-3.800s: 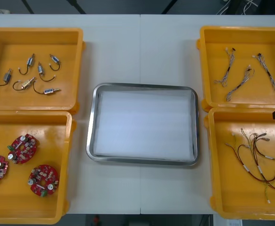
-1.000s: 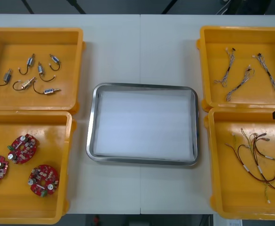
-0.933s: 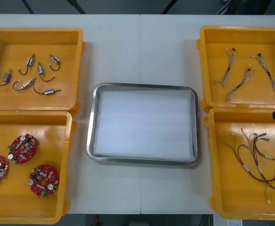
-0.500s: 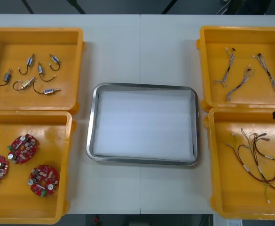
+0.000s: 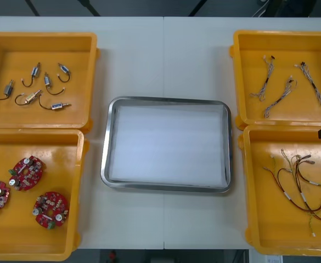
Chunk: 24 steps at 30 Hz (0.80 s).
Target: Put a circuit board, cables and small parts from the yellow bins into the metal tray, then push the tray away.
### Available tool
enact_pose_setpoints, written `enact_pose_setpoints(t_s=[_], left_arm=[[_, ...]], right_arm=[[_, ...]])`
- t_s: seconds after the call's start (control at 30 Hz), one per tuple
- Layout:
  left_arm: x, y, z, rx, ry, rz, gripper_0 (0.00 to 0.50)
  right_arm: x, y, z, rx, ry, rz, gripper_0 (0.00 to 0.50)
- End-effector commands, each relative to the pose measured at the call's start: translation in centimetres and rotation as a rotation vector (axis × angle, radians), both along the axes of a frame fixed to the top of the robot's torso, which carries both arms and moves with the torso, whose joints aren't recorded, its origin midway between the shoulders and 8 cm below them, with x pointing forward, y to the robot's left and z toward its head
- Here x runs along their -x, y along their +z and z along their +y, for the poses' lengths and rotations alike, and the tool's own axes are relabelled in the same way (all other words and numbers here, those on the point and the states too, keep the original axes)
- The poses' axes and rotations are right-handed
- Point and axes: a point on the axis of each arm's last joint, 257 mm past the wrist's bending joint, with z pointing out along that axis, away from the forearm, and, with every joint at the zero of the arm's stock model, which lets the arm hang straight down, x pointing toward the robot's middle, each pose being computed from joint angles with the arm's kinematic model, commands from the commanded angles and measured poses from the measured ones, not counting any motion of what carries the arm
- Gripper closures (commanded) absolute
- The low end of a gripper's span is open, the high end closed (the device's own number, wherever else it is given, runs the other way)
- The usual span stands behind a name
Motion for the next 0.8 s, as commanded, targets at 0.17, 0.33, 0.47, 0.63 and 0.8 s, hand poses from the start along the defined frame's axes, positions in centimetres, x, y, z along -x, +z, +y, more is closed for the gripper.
enact_pose_setpoints(t_s=[0.17,0.33,0.47,0.63,0.8], left_arm=[[0.1,0.2,-0.2,-0.022,-0.044,-0.015,0.000],[0.1,0.2,-0.2,-0.022,-0.044,-0.015,0.000],[1.1,-0.9,-0.5,-0.047,-0.120,0.029,0.000],[1.2,0.6,-0.7,-0.028,-0.163,0.038,0.000],[1.3,0.6,0.2,-0.012,-0.261,0.063,0.000]], right_arm=[[-0.3,0.6,-0.4,-0.010,-0.023,-0.027,0.000],[1.4,-1.9,-0.4,-0.014,-0.021,0.052,0.000],[1.8,-2.0,-0.5,-0.010,-0.005,0.063,0.000],[2.5,-2.2,-1.3,0.042,0.111,0.077,0.000],[3.0,-2.8,-1.9,0.098,0.266,0.071,0.000]])
